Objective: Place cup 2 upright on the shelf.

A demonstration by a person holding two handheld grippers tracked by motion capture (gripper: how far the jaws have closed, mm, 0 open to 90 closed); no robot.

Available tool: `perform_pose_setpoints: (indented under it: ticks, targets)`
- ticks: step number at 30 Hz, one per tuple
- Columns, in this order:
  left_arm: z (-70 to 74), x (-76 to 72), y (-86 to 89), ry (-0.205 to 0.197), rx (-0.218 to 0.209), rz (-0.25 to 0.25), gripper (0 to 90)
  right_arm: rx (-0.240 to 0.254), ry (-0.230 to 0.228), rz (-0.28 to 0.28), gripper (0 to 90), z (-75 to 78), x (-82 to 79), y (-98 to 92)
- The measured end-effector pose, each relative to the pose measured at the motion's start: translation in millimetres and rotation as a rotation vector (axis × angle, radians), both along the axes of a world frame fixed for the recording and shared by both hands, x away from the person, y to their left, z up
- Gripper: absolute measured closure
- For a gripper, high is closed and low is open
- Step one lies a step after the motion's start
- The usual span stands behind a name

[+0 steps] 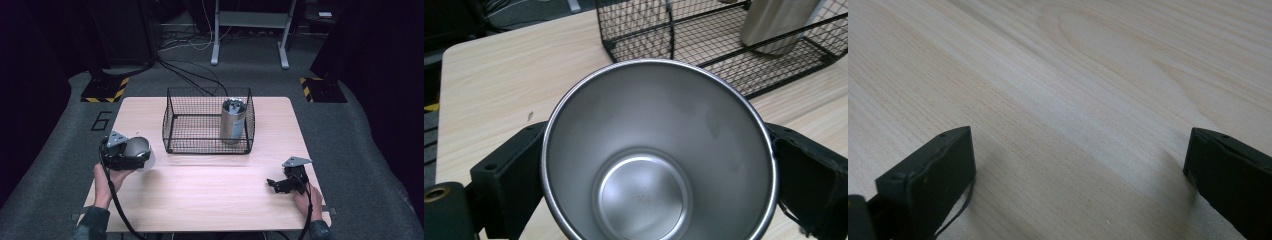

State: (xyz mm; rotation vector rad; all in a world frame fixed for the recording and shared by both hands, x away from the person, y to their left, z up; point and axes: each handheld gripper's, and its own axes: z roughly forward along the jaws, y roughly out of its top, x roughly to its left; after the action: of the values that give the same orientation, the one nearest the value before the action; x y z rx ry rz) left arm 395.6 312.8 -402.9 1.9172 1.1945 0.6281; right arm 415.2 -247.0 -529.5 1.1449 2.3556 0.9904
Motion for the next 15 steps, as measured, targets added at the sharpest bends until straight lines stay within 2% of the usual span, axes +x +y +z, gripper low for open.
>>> perform_pose_setpoints:
  ticks: [9, 15]
  targets:
    - [11.3, -6.2, -16.9, -0.026, 0.011, -0.052, 6.0, 0.000, 0.000, 0.000, 0.0, 0.0, 0.0, -0.1]
    - [15.5, -5.9, -26.9, -0.024, 0.019, -0.093, 6.0, -0.001, 0.001, 0.000, 0.0, 0.0, -0.1, 0.0]
